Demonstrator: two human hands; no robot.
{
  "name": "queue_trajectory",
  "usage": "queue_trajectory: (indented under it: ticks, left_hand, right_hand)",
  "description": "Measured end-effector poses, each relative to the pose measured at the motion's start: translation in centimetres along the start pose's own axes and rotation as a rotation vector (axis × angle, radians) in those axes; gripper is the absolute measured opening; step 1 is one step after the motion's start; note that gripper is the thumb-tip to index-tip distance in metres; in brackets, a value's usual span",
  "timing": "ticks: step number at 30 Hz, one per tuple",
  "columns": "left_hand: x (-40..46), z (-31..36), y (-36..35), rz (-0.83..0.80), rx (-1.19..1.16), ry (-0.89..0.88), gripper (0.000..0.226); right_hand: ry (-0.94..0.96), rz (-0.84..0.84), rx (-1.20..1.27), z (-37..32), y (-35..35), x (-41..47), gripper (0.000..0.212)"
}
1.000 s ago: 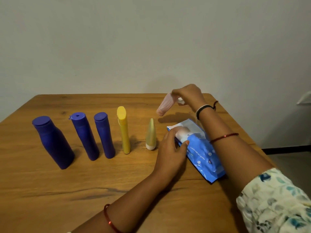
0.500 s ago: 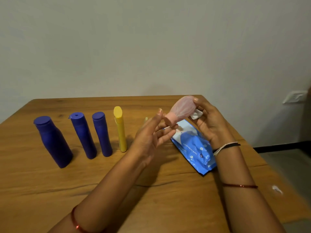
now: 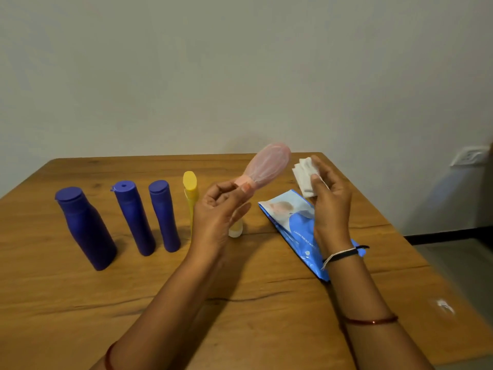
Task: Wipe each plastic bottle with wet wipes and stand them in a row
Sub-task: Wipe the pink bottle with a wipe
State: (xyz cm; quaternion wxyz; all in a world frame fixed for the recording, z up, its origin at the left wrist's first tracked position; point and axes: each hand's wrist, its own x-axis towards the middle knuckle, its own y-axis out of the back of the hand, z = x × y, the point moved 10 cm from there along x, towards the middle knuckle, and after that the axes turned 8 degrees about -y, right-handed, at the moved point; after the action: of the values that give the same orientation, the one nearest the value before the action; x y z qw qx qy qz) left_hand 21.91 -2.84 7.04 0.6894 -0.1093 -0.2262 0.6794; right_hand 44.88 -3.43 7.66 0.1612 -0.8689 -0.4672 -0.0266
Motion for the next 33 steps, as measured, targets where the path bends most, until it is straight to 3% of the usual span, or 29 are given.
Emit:
queue_trajectory:
  ticks: [3, 7, 14, 18, 23, 26, 33]
  left_hand:
    - [0.8, 1.9, 0.4, 0.031, -0.055, -0.047, 0.030]
    - [2.0, 5.0, -0.7, -0.021, -0.057, -0.105, 0.012]
    - [3.1, 6.4, -1.1, -0.036, -0.059, -0.087, 0.022]
    - [3.3, 5.2, -1.4, -0.028, -0.093, 0.006, 0.013]
    - [3.9, 5.3, -1.3, 0.008, -0.177, 0.053, 0.017]
    - [3.8, 4.7, -0.6, 0.027, -0.192, 0.089, 0.013]
    - [3.4, 4.2, 0.5, 0.063, -0.134, 0.098, 0.013]
  right_hand:
    - [0.354, 0.059, -0.122, -4.9, -1.7, -2.1, 0.048]
    - [0.598, 0.111, -0.138, -9.2, -4.9, -2.9, 0.033]
    - [0.765, 0.139, -0.180, -9.5, -7.6, -4.1, 0.030]
    - [0.787, 0.148, -0.246, -8.6, -8.0, -4.9, 0.040]
    - [1.007, -0.063, -0.402, -7.7, -11.3, -8.6, 0.052]
    - [1.124, -0.179, -0.502, -7.1, -11.9, -9.3, 0.047]
    - [0.971, 0.099, -0.473, -7.2, -7.9, -4.9, 0.049]
